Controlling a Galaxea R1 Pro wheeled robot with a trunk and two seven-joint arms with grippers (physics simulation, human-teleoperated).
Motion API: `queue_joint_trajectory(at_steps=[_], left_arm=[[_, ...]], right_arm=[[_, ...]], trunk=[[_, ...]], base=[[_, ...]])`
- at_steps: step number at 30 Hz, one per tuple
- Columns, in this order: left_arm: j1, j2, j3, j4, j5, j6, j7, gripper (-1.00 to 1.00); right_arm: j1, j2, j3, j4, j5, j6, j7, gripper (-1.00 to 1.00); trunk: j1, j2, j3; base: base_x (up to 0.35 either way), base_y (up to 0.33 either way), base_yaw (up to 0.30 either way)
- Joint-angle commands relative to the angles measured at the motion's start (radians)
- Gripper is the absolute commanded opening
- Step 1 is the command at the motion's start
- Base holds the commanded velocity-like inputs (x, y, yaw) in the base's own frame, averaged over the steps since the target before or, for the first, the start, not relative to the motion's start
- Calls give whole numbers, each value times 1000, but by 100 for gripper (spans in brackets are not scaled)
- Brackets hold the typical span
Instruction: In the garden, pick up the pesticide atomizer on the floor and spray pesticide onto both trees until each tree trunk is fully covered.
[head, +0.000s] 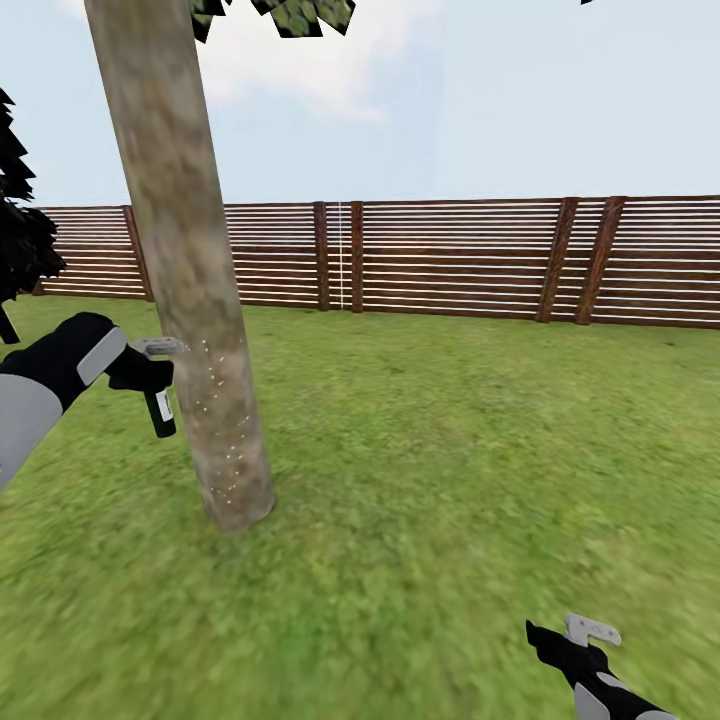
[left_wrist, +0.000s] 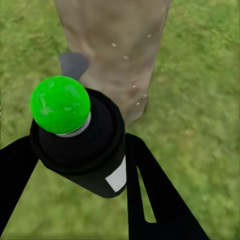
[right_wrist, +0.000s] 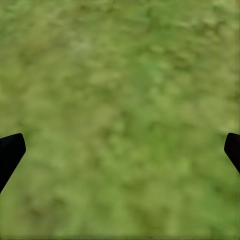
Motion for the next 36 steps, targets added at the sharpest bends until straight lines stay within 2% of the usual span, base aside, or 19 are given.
queue_joint_trajectory(at_steps=[1,3,7,11,13,14,17,26,27,28,31,32,34,36], left_arm=[[0,1,-7,-1,0,2,-3,-100],[6,0,-10,18,1,-2,-4,-100],[15,-7,-14,132,1,-54,-7,-100],[82,-27,-16,153,1,-77,-8,-100],[135,-60,-16,154,1,-103,-8,-100],[151,-66,-16,154,1,-109,-8,-100],[186,-72,-17,154,1,-115,-8,-100],[369,-73,-19,154,1,-213,-8,-100],[380,-76,-19,154,1,-215,-8,-100],[399,-90,-22,154,1,-218,-8,-100],[439,-127,-58,154,0,-220,-8,-100],[445,-136,-82,154,0,-220,-8,-100],[449,-144,-112,154,0,-221,-8,-100],[450,-144,-117,154,0,-222,-8,-100]], right_arm=[[-1,0,8,1,-11,-4,3,100],[-1,0,8,1,-10,-4,3,100],[-1,0,8,1,-9,-4,3,100],[-1,0,8,1,-9,-4,3,100],[-1,0,8,1,-9,-4,3,100],[-1,0,8,1,-9,-4,3,100],[-1,0,8,1,-9,-4,3,100],[-1,0,8,1,-8,-4,3,100],[-1,0,8,1,-8,-4,3,100],[-1,0,8,1,-8,-4,3,100],[-1,0,8,1,-7,-4,3,100],[-1,0,8,1,-7,-4,3,100],[-1,0,8,1,-7,-4,3,100],[-1,0,8,1,-7,-4,3,100]], trunk=[[0,0,-1],[0,0,-1],[0,0,-1],[0,0,-1],[0,0,-1],[0,0,-1],[0,0,-1],[0,0,-1],[0,0,-1],[0,0,-1],[0,0,-1],[0,0,-1],[0,0,-1],[0,0,-1]], base=[[0,0,0],[0,0,0],[0,0,0],[0,0,0],[0,0,0],[0,0,0],[0,0,0],[0,0,0],[0,0,0],[0,0,0],[0,0,0],[0,0,0],[0,0,0],[0,0,0]])
